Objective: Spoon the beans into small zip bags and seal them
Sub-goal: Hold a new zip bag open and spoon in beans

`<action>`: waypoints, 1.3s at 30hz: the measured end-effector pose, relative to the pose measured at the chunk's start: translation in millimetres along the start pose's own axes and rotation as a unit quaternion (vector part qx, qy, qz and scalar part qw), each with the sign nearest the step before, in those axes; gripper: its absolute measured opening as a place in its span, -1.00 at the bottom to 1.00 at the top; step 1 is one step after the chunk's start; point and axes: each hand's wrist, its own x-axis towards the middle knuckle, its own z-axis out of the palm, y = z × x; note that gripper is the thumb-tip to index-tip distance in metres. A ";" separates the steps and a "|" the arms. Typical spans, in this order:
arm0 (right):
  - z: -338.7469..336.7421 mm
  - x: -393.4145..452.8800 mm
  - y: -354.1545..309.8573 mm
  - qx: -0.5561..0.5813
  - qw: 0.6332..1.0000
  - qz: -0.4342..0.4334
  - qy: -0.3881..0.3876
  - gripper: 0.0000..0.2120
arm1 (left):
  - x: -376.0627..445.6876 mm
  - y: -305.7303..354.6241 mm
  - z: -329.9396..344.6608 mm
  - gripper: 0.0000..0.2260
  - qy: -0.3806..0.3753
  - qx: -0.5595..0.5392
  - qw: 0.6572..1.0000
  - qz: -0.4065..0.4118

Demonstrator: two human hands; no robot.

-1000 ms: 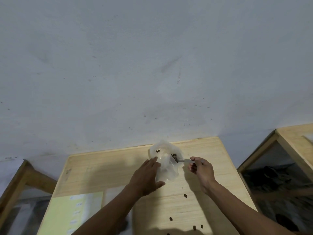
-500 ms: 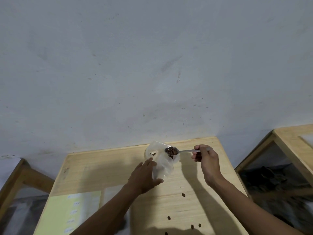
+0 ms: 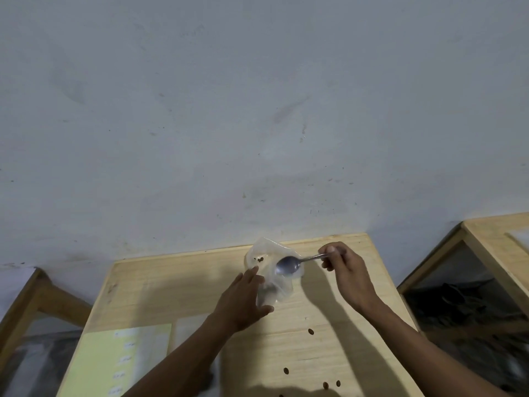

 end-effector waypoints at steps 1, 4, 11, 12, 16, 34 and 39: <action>1.4 1.8 1.5 0.018 0.999 0.013 0.035 -0.77 | -0.8 -1.4 -0.1 -0.36 0.002 0.002 1.000 0.005; 15.3 6.0 11.8 0.036 0.995 0.045 0.078 -0.77 | -3.1 -3.4 -0.7 -0.37 0.000 0.005 1.000 0.020; 61.0 6.1 48.8 -0.012 0.990 0.125 0.057 -0.77 | -7.4 3.3 -10.8 -0.41 0.021 0.038 0.996 0.075; 64.3 5.8 50.5 -0.017 0.990 0.129 0.063 -0.77 | -8.1 4.1 -11.8 -0.42 0.028 0.041 0.996 0.081; 65.8 5.6 52.1 -0.024 0.989 0.129 0.070 -0.76 | -11.4 2.4 -13.8 -0.41 0.023 0.043 0.996 0.075; 35.8 6.5 44.4 0.201 0.932 0.282 0.110 -0.76 | -9.3 -10.8 0.7 -0.34 -0.011 0.019 0.999 0.038; 24.6 4.1 40.4 0.176 0.945 0.252 0.111 -0.75 | -4.0 -9.4 3.9 -0.32 0.000 -0.007 1.000 0.000</action>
